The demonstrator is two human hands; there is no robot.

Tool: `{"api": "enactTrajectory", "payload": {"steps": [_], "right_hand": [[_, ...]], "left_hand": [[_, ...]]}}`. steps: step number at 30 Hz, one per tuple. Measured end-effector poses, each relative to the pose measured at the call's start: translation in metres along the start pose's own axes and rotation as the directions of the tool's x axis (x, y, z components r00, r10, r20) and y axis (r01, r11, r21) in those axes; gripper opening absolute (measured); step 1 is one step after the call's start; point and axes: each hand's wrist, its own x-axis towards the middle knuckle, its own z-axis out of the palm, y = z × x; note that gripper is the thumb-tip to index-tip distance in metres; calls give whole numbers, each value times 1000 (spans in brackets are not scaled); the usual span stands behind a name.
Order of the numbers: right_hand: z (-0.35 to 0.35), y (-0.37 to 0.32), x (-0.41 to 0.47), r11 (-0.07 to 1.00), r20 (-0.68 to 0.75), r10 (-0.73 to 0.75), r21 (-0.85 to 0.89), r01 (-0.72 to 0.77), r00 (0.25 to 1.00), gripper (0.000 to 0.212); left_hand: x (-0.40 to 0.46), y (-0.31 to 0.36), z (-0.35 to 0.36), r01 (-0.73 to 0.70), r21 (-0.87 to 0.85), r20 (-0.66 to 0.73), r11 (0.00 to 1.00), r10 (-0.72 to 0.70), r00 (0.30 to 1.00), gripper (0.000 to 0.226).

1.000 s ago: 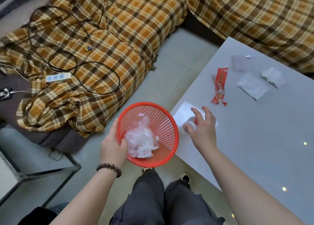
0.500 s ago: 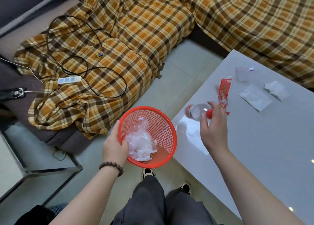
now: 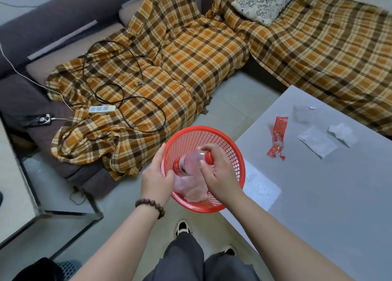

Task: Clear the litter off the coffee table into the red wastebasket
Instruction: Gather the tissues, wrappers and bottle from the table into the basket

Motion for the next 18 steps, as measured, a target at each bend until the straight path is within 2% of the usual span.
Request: {"api": "enactTrajectory", "payload": {"steps": [4,9,15,18], "right_hand": [[5,11,-2,987,60,20,-163,-10,998,34],[-1,19,3,925,52,-9,-379,29,999,57],[-9,28,6,945,15,13,-328,-7,1000,70],[-6,38,9,952,-23,131,-276,-132,991,76]], "left_hand": [[-12,13,2,-61,-6,12,998,61,998,70],[-24,11,-6,-30,35,-72,999,32,997,72],[-11,0,-29,3,45,-112,999,2,994,71],[8,-5,-41,35,41,-116,999,-30,993,70]]}}
